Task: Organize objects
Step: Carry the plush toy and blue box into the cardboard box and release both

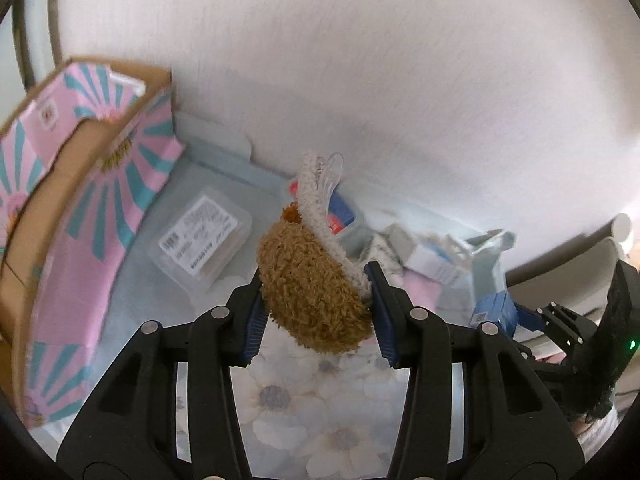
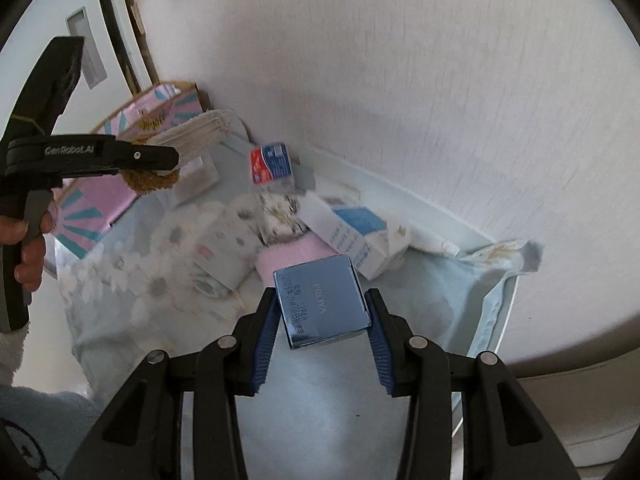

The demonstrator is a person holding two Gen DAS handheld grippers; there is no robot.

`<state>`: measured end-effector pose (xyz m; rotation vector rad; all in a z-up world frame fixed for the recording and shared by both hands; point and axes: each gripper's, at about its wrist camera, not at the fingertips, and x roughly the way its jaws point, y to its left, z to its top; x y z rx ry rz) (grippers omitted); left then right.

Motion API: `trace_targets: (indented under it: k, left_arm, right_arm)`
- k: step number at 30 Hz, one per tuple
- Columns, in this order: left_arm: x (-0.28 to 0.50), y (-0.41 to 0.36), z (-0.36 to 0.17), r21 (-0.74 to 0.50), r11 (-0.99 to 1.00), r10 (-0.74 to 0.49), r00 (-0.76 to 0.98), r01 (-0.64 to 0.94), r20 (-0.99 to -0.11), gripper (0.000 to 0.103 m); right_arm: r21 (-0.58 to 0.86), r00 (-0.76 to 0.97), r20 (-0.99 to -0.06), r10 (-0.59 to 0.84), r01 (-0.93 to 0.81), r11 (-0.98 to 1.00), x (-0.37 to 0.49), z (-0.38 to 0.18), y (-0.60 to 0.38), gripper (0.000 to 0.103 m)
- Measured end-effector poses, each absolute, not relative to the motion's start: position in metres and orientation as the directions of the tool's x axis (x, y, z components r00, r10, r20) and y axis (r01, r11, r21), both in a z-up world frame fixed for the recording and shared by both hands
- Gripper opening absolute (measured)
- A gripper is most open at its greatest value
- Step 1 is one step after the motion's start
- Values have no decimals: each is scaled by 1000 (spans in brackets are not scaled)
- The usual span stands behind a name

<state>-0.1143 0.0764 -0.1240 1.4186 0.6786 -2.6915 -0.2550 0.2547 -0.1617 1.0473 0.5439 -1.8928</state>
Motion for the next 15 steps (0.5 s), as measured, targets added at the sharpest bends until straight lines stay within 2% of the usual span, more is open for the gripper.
trace_targets:
  k: [7, 15]
  left_arm:
    - [-85, 40, -67, -364, -918, 174, -660, 161, -731, 42]
    - [-52, -26, -29, -342, -919, 110, -707, 195, -698, 42]
  right_arm:
    - [31, -294, -809, -509, 844, -536, -249, -107, 226, 40]
    - [31, -293, -769, -569, 871, -490, -235, -56, 157, 40]
